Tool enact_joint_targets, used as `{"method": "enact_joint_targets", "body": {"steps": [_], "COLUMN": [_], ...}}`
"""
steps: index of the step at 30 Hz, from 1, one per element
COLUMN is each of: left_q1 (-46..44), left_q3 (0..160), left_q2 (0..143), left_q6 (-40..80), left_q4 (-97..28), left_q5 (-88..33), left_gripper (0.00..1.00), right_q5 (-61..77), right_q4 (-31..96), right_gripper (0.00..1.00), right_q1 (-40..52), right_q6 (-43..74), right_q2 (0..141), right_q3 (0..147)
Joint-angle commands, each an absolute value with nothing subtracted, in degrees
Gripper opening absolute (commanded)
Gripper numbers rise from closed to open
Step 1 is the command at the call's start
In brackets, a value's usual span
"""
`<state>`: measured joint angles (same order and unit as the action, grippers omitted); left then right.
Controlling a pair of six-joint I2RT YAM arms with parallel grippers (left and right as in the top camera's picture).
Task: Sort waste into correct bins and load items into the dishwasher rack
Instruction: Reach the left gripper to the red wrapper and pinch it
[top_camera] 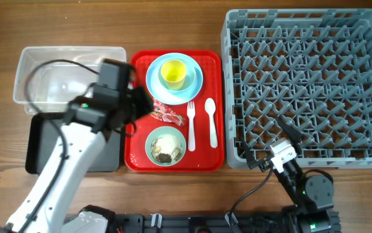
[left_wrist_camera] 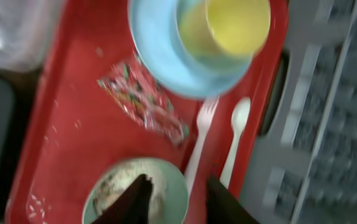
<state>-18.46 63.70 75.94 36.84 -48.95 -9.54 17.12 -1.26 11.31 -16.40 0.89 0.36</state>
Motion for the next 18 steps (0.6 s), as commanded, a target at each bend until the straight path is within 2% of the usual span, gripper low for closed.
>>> {"method": "enact_joint_targets", "body": {"steps": [1, 4, 6, 8, 10, 11, 13, 18], "left_q1": [-24.6, -28.3, -29.9, -30.6, -30.6, -30.6, -30.4, -30.4], "left_q3": [63.7, 63.7, 63.7, 63.7, 63.7, 63.7, 63.7, 63.7], "left_q2": [79.2, 81.8, 83.8, 86.2, 88.6, 89.9, 92.7, 98.6], "left_q6": [36.4, 36.5, 36.5, 38.2, 40.4, 41.0, 41.0, 41.0], "left_q4": [-50.5, -50.0, -49.0, -47.8, -46.8, -46.2, -44.1, -38.9], "left_q5": [-7.6, -2.9, -0.6, 2.0, 4.1, 4.9, 5.5, 5.5], "left_gripper": [0.15, 0.15, 0.21, 0.31, 0.55, 0.63, 0.72, 0.71], "right_q5": [17.5, 17.5, 17.5, 17.5, 17.5, 17.5, 17.5, 17.5], "right_q4": [-1.4, -1.4, -1.4, -1.4, -1.4, -1.4, -1.4, -1.4], "right_gripper": [1.00, 1.00, 1.00, 1.00, 1.00, 1.00, 1.00, 1.00], "right_q1": [11.3, 11.3, 11.3, 11.3, 11.3, 11.3, 11.3, 11.3], "right_q6": [-16.5, -16.5, -16.5, -16.5, -16.5, -16.5, -16.5, -16.5], "right_q2": [0.4, 0.4, 0.4, 0.4, 0.4, 0.4, 0.4, 0.4], "right_q3": [0.3, 0.3, 0.3, 0.3, 0.3, 0.3, 0.3, 0.3]}}
